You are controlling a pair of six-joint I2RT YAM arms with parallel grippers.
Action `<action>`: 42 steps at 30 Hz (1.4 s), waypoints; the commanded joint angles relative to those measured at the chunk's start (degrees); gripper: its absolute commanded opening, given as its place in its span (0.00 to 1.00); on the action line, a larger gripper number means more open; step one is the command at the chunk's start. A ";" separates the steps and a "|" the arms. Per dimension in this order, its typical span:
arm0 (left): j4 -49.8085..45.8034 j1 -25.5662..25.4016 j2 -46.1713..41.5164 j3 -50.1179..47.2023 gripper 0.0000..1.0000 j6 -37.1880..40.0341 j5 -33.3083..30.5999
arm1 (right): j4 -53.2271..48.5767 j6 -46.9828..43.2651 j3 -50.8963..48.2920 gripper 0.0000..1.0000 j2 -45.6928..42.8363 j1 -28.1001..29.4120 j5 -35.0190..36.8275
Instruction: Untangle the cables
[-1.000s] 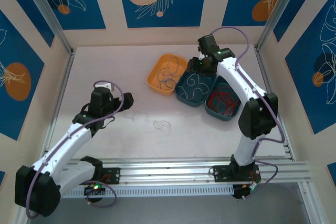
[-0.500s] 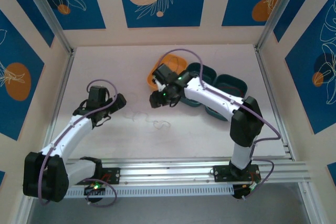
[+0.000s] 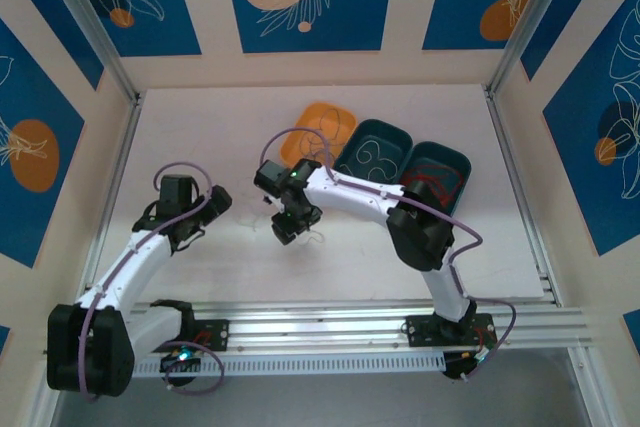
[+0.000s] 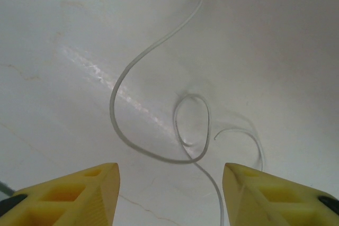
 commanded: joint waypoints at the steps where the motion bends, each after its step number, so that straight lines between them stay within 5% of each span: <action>1: 1.19 0.84 -0.61 -1.11 1.00 -1.09 1.68 | -1.93 -2.35 3.44 0.54 1.89 0.01 2.66; 11: 1.77 1.38 -0.63 -1.34 1.00 -1.23 3.28 | 0.58 -1.50 5.44 0.35 4.41 -2.91 -3.57; 19: 3.41 1.50 0.29 -1.76 1.00 -1.18 5.02 | 0.71 0.49 4.60 0.00 2.82 -4.55 -3.96; 30: 4.71 1.48 0.42 -1.38 1.00 -0.61 6.43 | -4.32 6.90 4.13 0.00 -7.04 -5.94 2.82; 42: 6.20 1.53 -0.10 -1.41 1.00 -0.26 8.49 | 0.74 9.29 1.12 0.00 -18.36 -8.13 1.66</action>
